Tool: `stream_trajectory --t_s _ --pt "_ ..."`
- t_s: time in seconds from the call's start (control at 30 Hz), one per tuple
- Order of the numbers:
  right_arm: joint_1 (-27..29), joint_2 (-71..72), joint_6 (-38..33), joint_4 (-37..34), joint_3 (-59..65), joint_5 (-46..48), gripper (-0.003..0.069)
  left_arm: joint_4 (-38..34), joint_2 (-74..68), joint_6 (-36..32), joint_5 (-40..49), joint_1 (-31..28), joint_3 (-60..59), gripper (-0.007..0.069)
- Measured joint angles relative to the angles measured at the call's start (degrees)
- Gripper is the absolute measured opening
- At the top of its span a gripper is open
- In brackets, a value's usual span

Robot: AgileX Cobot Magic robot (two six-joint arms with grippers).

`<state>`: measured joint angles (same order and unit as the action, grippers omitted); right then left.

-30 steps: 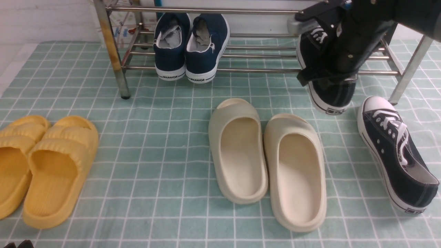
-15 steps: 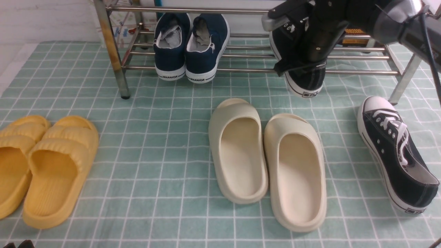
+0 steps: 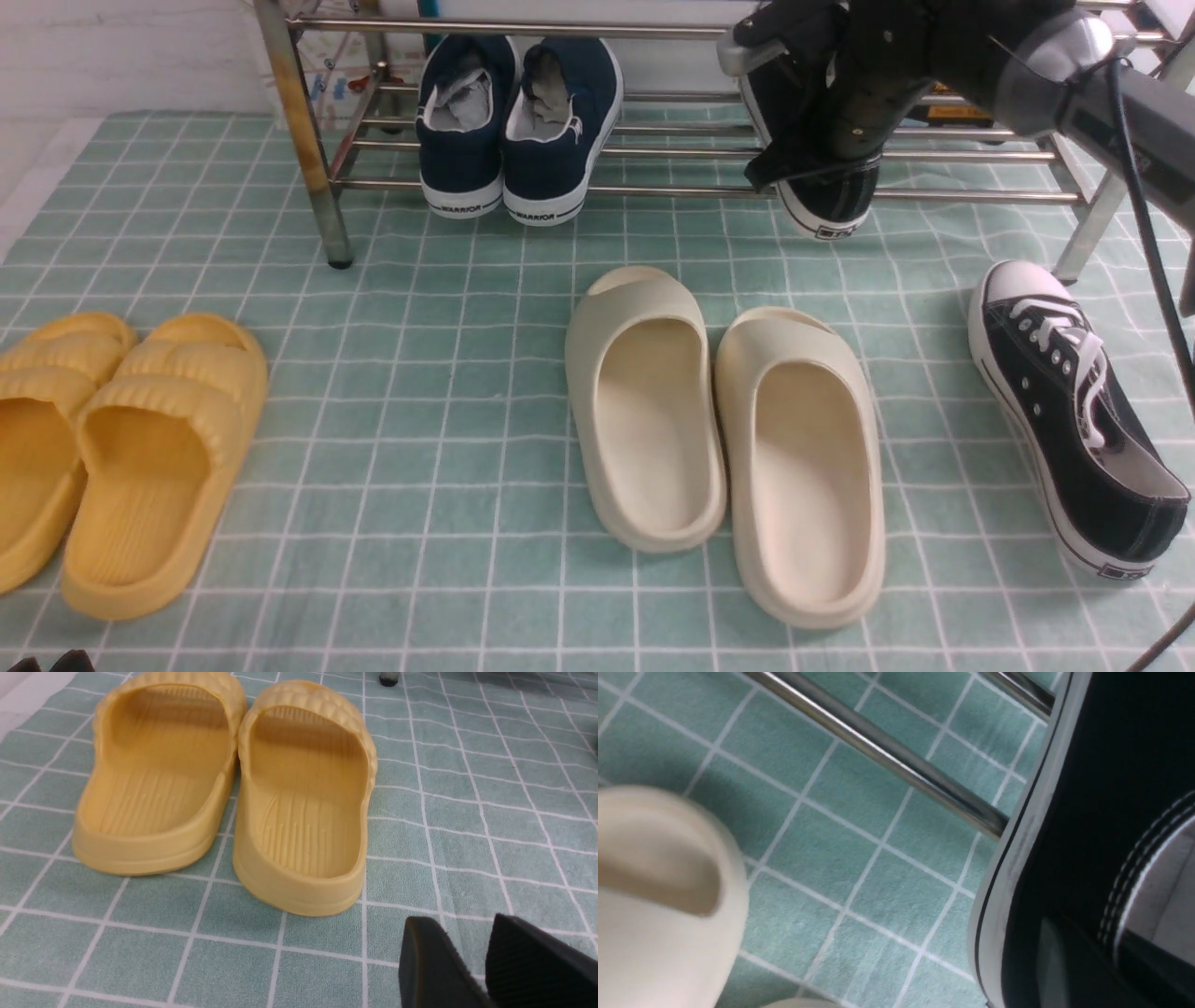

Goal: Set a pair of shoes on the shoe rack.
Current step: Use the right arm to put a shoe into the shoe rack, then use the right arm to grab the shoe closest to it

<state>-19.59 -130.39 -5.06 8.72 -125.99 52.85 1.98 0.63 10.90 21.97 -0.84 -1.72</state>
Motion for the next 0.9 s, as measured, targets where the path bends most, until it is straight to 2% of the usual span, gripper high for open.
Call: stream_trajectory --t_s 0.2,0.27,0.4,0.53,0.67,0.9 --pt "0.2 0.2 0.0 -0.6 -0.6 -2.1 0.0296 0.0 0.0 0.0 0.0 0.0 0.0 0.0207" --pt "0.2 0.5 0.0 -0.7 -0.7 -0.5 0.0388 0.0 0.0 0.0 0.0 0.0 0.0 0.0207" --pt "-0.3 2.2 0.0 -1.1 -1.6 5.3 0.0505 0.0 0.0 0.0 0.0 0.0 0.0 0.0209" --pt "-0.8 6.0 -0.2 -1.7 -2.3 15.1 0.0532 0.0 0.0 0.0 0.0 0.0 0.0 0.0216" --pt "-0.9 9.1 -0.7 -3.9 -1.2 18.0 0.0524 0.0 0.0 0.0 0.0 0.0 0.0 0.0218" --pt "-1.0 21.1 -0.8 -9.4 16.2 18.3 0.0469 0.0 0.0 0.0 0.0 0.0 0.0 0.0225"
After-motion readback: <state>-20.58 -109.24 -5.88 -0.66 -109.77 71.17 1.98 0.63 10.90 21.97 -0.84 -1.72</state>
